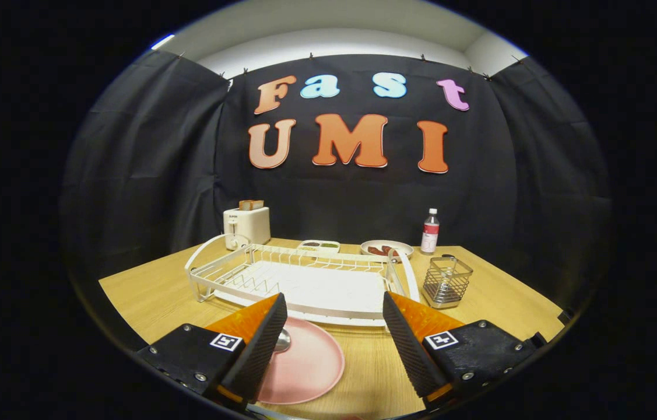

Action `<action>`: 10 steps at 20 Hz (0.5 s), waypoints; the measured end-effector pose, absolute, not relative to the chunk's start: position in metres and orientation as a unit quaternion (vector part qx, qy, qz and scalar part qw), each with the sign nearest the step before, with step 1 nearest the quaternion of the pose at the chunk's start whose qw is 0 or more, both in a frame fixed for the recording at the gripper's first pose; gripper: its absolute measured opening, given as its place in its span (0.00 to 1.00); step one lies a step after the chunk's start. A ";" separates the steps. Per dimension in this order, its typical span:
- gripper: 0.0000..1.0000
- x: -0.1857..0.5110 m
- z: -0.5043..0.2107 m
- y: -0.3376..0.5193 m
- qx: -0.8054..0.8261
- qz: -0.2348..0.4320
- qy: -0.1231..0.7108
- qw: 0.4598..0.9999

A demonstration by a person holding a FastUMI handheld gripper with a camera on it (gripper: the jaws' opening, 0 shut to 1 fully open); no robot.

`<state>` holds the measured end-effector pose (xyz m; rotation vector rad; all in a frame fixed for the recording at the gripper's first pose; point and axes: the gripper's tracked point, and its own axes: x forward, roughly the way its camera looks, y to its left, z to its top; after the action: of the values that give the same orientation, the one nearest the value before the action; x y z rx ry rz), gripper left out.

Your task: Take the plate from the dish rack, then take the spoon from the basket and place it into the plate.

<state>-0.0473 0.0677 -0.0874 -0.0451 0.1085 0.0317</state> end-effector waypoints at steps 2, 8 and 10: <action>0.98 -0.045 -0.081 0.042 -0.011 -0.004 0.056 0.998; 0.98 -0.045 -0.062 -0.015 -0.006 -0.037 0.048 0.998; 0.98 -0.045 -0.061 -0.037 -0.001 -0.050 0.050 0.997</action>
<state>-0.0448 -0.0365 -0.0609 -0.0028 0.1003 -0.1009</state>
